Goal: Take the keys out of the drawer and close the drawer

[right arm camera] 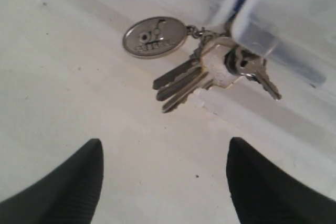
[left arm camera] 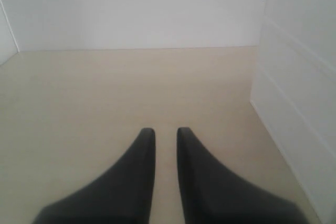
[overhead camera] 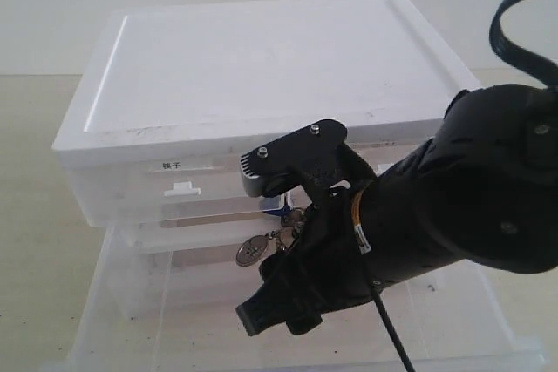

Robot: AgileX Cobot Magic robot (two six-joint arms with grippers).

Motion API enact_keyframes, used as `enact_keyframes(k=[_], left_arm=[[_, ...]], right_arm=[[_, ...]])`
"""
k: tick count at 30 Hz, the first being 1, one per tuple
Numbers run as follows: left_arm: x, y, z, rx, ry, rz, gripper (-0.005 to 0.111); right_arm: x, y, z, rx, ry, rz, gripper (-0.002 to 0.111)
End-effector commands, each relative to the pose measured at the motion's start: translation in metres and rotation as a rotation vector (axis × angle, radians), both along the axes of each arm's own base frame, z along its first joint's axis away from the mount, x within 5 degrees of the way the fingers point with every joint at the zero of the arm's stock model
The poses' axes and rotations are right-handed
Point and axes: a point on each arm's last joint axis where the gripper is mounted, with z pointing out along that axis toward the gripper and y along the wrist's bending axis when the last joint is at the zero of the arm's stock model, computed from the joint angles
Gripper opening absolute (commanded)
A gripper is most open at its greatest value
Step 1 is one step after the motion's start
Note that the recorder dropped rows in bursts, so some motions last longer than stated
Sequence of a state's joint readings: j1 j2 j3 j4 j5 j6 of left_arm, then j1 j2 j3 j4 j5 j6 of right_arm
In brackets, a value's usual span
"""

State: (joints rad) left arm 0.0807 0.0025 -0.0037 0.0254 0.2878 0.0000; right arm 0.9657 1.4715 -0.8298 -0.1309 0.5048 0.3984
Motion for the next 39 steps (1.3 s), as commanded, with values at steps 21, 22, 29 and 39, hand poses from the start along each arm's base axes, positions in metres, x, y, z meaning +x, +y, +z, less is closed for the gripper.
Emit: enact_keyframes(k=[21, 22, 29, 39], left_arm=[[0.000, 0.000, -0.001, 0.000, 0.001, 0.002, 0.014], [0.000, 0.000, -0.001, 0.000, 0.001, 0.002, 0.014], [0.000, 0.000, -0.001, 0.000, 0.001, 0.002, 0.014], [0.000, 0.000, -0.001, 0.000, 0.001, 0.002, 0.014]], right_arm=[[0.017, 0.009, -0.013, 0.019, -0.135, -0.121, 0.059], [0.017, 0.012, -0.012, 0.053, -0.138, -0.108, 0.059], [0.018, 0.014, -0.015, 0.083, -0.120, -0.153, 0.059], [0.024, 0.016, -0.039, -0.004, -0.107, -0.196, 0.047]])
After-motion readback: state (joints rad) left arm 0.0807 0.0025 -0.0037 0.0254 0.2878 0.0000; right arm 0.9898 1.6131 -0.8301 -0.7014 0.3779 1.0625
